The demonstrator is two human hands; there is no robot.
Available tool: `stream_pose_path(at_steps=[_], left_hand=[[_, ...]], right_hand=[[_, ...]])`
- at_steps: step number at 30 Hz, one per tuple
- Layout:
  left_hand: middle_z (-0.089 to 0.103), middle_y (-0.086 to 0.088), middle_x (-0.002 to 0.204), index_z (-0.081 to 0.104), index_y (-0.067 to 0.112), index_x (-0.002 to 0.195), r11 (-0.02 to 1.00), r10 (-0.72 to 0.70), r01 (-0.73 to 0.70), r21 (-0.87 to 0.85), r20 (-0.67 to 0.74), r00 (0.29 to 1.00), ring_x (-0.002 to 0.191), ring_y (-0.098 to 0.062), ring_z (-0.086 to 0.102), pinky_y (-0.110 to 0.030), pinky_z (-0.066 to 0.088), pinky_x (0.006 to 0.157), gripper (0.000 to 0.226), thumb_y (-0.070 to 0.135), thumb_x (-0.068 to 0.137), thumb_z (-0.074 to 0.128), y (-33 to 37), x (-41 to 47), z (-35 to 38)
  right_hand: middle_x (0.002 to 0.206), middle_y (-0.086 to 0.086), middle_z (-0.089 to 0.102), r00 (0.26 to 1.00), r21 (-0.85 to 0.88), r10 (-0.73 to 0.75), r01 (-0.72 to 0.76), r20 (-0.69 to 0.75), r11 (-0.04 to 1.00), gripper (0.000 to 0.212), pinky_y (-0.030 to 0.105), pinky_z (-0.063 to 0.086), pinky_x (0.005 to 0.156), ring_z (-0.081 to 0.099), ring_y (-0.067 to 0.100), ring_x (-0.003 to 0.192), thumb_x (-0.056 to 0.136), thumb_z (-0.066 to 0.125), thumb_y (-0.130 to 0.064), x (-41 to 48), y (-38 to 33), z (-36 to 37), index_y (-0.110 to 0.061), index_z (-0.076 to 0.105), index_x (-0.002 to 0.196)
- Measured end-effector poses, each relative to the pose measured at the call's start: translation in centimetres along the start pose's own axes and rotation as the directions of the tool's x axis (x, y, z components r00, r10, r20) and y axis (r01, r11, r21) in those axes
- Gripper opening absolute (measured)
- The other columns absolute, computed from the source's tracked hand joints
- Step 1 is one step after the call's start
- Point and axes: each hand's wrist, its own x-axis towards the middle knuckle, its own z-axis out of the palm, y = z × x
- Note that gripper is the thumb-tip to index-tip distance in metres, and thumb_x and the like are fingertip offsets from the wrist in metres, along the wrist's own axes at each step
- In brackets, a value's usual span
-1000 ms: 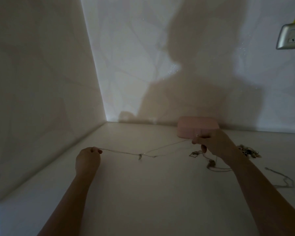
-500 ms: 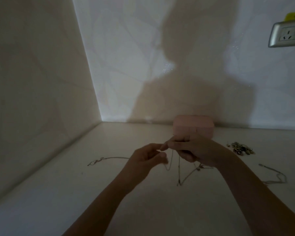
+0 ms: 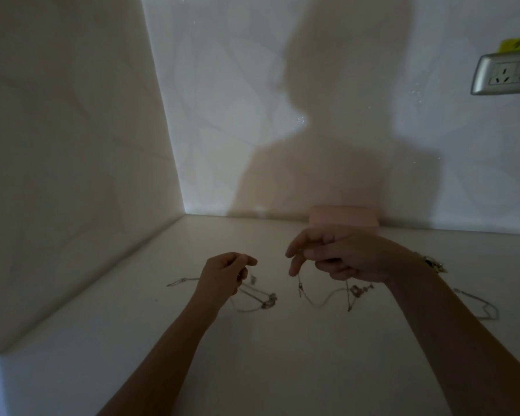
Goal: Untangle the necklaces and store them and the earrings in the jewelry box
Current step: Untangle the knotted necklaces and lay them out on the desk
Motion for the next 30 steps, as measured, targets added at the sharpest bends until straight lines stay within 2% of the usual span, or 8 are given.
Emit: stream_pose_path(at_steps=[5,10,14,17,21,24,27,30], left_hand=[[0.053,-0.004,0.057,0.070,0.004,0.077,0.999,-0.005,0.006,0.039,-0.015,1.000,0.049,-0.012,0.042,-0.017,0.035,0.045,0.030,0.001,0.091,0.044,0.1,0.1,-0.5],[0.041,0.007,0.043,0.071,0.008,0.082,1.000,0.014,-0.015,0.009,0.128,0.992,0.036,-0.005,0.027,-0.015,0.021,0.037,0.035,0.001,0.092,0.039,0.7,-0.2,-1.3],[0.036,0.005,0.048,0.072,0.010,0.090,0.997,0.063,-0.076,0.031,0.304,0.951,0.041,-0.008,0.024,-0.018,0.019,0.040,0.032,0.001,0.093,0.042,1.3,-0.9,-1.4],[0.036,0.006,0.048,0.071,0.009,0.089,0.990,0.093,-0.128,0.057,0.413,0.906,0.043,-0.007,0.025,-0.018,0.019,0.042,0.026,0.005,0.093,0.046,1.9,-1.5,-1.2],[0.045,-0.001,0.054,0.068,0.005,0.083,0.981,0.158,-0.192,0.038,0.421,0.893,0.044,-0.008,0.027,-0.019,0.019,0.043,0.022,0.007,0.092,0.048,3.0,-2.0,-1.5],[0.037,0.007,0.048,0.064,0.003,0.080,0.985,0.157,-0.174,0.005,0.401,0.903,0.043,-0.008,0.024,-0.020,0.018,0.043,0.025,0.012,0.095,0.047,3.3,-2.0,-2.2],[0.030,0.004,0.052,0.054,0.012,0.063,0.994,0.095,-0.067,-0.084,0.394,0.914,0.044,-0.009,0.021,-0.019,0.017,0.042,0.034,0.022,0.095,0.049,3.1,-1.6,-2.9],[0.028,0.004,0.052,0.042,0.017,0.055,0.959,-0.007,0.128,-0.252,0.432,0.902,0.042,-0.008,0.021,-0.018,0.019,0.040,0.039,0.026,0.092,0.048,2.7,-1.4,-3.5]], right_hand=[[0.079,0.010,0.070,0.985,-0.216,0.098,-0.128,-0.144,0.968,0.015,0.016,0.021,0.036,0.025,0.007,0.042,0.094,0.048,-0.002,0.3,-0.7,0.7,-0.006,0.063,0.093],[0.081,0.004,0.071,0.898,-0.571,0.292,-0.436,-0.329,0.696,0.014,0.014,0.034,0.038,0.044,0.005,0.043,0.091,0.052,-0.007,0.8,1.2,1.8,-0.012,0.065,0.089],[0.124,-0.003,0.057,0.924,-0.710,0.134,-0.364,-0.359,0.604,0.038,0.018,0.040,0.083,0.053,0.010,0.105,0.084,0.068,-0.024,1.9,2.7,2.8,-0.019,0.059,0.121],[0.132,-0.008,0.053,0.974,-0.526,0.029,-0.148,-0.227,0.837,0.051,0.028,0.040,0.099,0.047,0.008,0.119,0.081,0.073,-0.024,3.3,2.6,4.2,-0.024,0.054,0.129],[0.090,0.008,0.071,0.971,-0.504,-0.080,-0.047,-0.227,0.862,0.017,0.025,0.046,0.079,0.062,0.010,0.082,0.089,0.063,-0.025,4.3,2.5,5.4,-0.012,0.073,0.095],[0.078,0.012,0.068,0.966,-0.162,-0.063,0.023,-0.249,0.987,0.027,0.032,0.055,0.080,0.065,0.020,0.075,0.097,0.051,-0.021,3.6,2.2,5.1,-0.002,0.070,0.090],[0.059,0.005,0.052,0.927,0.105,-0.004,0.047,-0.376,0.993,0.031,0.026,0.053,0.056,0.052,0.013,0.051,0.100,0.042,-0.019,2.7,1.5,4.2,-0.004,0.063,0.081],[0.047,-0.004,0.037,0.883,0.303,0.104,0.045,-0.458,0.952,0.034,0.015,0.024,0.031,0.028,0.005,0.035,0.102,0.034,-0.019,1.7,1.1,2.2,-0.010,0.049,0.073]])
